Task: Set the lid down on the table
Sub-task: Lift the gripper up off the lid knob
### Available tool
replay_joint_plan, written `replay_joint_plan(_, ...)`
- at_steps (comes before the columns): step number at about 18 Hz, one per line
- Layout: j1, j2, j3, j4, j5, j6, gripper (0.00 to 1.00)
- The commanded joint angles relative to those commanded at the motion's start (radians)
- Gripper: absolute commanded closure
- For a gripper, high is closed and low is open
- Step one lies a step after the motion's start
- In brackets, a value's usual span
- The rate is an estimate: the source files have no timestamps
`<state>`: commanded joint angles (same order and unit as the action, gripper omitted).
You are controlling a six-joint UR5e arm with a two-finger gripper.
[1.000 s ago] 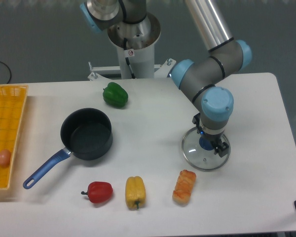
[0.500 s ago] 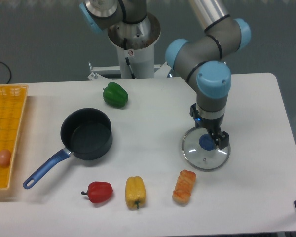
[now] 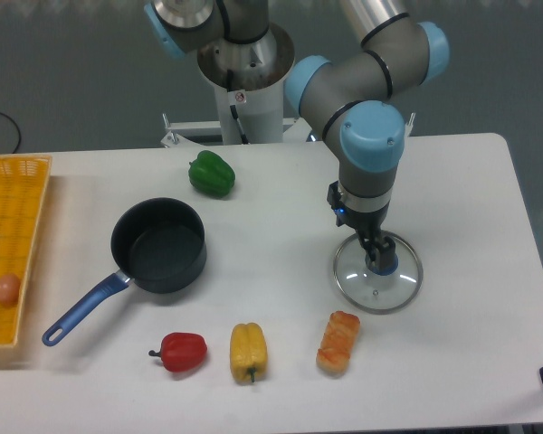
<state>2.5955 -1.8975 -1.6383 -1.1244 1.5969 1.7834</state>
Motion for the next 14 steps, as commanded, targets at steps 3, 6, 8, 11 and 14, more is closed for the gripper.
replay_joint_plan(3,0.008,0.0,0.0,-0.003,0.0,0.074,0.0)
replay_joint_plan(6,0.002,-0.011,-0.009,0.001,0.006,0.073,0.0)
replay_joint_plan(8,0.0,-0.017,-0.009,0.002,0.008,0.073,0.0)
replay_joint_plan(11,0.0,-0.017,-0.011,0.003,0.008,0.073,0.0)
replay_joint_plan(14,0.0,-0.017,-0.012,0.003,0.008,0.074,0.0)
